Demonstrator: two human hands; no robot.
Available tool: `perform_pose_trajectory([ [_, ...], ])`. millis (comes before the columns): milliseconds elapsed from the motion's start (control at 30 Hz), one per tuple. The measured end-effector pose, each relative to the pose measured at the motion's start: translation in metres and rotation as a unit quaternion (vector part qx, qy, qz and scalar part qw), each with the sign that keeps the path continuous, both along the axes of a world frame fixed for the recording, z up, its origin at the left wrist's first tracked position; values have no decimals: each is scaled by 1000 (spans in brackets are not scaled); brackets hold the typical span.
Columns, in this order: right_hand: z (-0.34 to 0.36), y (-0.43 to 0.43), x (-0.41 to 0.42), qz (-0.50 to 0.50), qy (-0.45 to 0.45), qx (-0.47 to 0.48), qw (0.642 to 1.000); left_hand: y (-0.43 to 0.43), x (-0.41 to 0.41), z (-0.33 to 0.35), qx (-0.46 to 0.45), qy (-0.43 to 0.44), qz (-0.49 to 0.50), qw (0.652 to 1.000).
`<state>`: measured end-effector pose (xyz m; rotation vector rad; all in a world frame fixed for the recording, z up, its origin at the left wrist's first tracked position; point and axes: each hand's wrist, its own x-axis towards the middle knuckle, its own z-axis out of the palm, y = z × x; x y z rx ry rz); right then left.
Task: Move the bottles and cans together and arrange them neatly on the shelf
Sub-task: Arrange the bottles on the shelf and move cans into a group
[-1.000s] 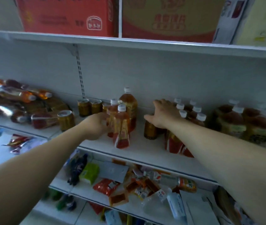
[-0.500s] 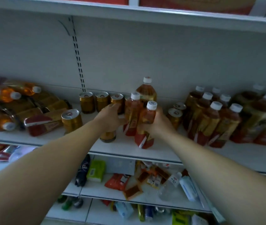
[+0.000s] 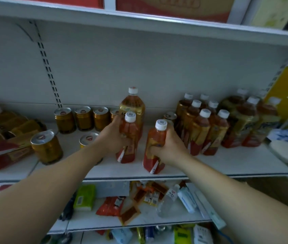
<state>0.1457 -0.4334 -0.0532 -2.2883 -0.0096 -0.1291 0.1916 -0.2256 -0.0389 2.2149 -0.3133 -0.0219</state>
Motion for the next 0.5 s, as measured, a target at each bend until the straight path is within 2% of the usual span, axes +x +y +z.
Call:
perform_pose_trajectory([
  [200,0,-61,-35,-85,-17,-6,996,-47,-23,-9,-29,22,-76,996],
  [367,2,-121,-51,-144,-43,-26,988,-101,-42,-16,-62,23,-96,993],
  [500,8,-166,-50,-138,-41,-69,987,-150,-53,-18,-80,21,-112,990],
])
